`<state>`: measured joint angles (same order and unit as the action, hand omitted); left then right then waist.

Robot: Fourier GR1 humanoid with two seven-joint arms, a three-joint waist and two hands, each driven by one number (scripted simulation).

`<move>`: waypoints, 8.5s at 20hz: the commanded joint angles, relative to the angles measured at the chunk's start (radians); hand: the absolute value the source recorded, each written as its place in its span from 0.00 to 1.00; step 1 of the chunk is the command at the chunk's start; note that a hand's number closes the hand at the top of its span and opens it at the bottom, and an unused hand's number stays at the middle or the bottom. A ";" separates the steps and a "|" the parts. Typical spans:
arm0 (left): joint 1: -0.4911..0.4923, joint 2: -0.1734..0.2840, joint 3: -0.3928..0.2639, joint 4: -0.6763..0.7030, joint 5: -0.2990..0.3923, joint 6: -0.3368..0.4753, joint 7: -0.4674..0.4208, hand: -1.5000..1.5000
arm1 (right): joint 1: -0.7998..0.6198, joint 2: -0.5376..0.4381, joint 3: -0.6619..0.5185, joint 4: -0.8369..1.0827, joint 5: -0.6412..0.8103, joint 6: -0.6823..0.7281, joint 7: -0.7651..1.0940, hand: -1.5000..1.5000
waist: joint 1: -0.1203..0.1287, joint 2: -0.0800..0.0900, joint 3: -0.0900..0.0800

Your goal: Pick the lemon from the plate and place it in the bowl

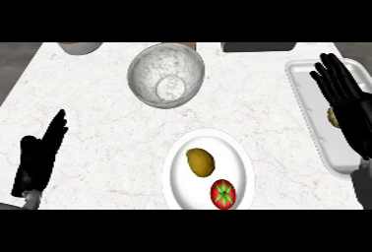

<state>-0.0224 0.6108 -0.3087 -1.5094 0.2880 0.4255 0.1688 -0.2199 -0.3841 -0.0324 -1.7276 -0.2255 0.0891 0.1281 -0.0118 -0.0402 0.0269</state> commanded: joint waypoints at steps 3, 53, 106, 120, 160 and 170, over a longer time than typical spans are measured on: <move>-0.122 -0.014 0.051 -0.061 0.004 -0.008 -0.069 0.50 | -0.049 0.170 0.287 -0.051 -0.165 0.201 0.036 0.00 | 0.063 0.038 -0.028; -0.268 -0.126 0.377 0.096 0.053 -0.276 -0.226 0.50 | -0.456 0.064 0.539 0.043 0.457 0.897 0.143 0.00 | 0.015 0.041 -0.027; -0.236 -0.271 0.506 0.047 -0.116 -0.382 -0.205 0.50 | -0.357 0.287 0.526 0.730 1.276 0.399 -0.619 1.00 | 0.018 0.042 -0.027; -0.125 -0.222 0.616 0.050 -0.117 -0.327 -0.192 0.50 | -0.029 0.147 0.005 0.618 1.309 0.153 0.189 1.00 | -0.215 -0.023 -0.036; -0.252 -0.282 0.480 0.030 -0.122 -0.406 -0.174 0.50 | -0.655 0.384 0.351 -0.106 1.256 0.246 1.316 1.00 | 0.064 0.044 -0.031; -0.304 -0.292 0.477 0.057 -0.120 -0.403 -0.161 0.50 | -0.820 0.384 0.298 0.368 1.120 -0.022 1.231 1.00 | 0.073 0.051 -0.029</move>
<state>-0.3161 0.3234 0.1679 -1.4632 0.1608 0.0291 0.0048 -0.9709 -0.0093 0.2575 -1.5193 0.9400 0.1944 1.1861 0.0593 0.0099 -0.0026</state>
